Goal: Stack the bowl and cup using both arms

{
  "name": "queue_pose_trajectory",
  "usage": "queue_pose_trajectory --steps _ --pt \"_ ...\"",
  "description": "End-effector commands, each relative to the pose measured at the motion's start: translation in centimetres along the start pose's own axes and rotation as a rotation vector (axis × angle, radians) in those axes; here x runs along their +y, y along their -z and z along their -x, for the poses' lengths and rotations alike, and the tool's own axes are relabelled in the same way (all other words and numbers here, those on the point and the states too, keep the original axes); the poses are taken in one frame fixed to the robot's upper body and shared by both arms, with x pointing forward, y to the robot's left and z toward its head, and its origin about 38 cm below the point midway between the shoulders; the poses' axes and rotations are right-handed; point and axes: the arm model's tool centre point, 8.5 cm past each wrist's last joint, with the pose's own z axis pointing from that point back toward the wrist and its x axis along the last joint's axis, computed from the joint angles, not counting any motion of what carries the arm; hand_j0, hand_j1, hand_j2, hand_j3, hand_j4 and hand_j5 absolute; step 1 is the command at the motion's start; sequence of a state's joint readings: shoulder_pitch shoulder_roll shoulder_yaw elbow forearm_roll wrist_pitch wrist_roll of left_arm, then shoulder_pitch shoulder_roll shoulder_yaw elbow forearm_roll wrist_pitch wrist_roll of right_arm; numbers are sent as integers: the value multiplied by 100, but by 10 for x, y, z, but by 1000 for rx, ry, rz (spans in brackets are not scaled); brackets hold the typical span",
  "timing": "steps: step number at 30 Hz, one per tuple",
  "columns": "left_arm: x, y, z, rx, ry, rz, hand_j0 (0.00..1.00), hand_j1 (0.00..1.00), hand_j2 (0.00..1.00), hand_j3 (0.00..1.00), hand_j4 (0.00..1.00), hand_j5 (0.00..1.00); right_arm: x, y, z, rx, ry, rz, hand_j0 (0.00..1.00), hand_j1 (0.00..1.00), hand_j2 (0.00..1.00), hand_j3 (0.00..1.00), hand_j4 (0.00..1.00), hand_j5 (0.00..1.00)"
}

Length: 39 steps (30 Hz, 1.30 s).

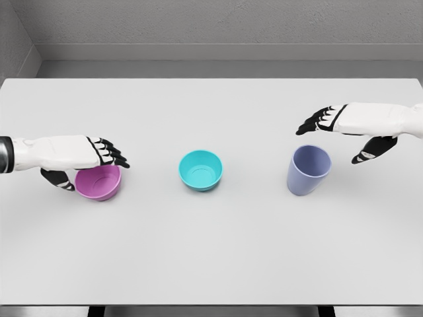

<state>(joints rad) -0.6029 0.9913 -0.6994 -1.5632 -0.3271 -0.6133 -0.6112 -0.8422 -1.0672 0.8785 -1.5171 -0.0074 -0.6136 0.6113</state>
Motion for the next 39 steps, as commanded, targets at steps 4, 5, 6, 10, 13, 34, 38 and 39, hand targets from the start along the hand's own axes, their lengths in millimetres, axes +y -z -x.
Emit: queue_pose_trajectory --steps 4,5,6,10,13,34,38,39 --pt "-2 1 -1 -3 -10 0 100 100 100 100 100 100 -1 9 -3 -24 7 9 100 100 100 100 100 100" --pt "-2 1 -1 -3 -10 0 100 100 100 100 100 100 1 11 -4 -29 9 4 100 100 100 100 100 100" --pt "-2 1 -1 -3 -10 0 100 100 100 100 100 100 1 16 -6 -41 9 8 100 100 100 100 100 100" --pt "-3 1 -1 -3 -11 1 100 100 100 100 100 100 6 23 -8 -56 20 -2 100 100 100 100 100 100" --pt "-5 1 -1 -5 -15 3 100 100 100 100 100 100 12 25 -8 -59 29 -13 100 100 100 100 100 100" --pt "-12 7 -1 -10 -36 6 100 100 100 100 100 100 27 41 -4 -70 67 -43 100 100 100 100 100 100" --pt "-13 8 -1 -9 -37 8 100 100 100 100 100 100 28 42 -4 -71 68 -46 100 100 100 100 100 100" --pt "-12 8 -1 -10 -37 7 100 100 100 100 100 100 28 42 -4 -71 68 -46 100 100 100 100 100 100"
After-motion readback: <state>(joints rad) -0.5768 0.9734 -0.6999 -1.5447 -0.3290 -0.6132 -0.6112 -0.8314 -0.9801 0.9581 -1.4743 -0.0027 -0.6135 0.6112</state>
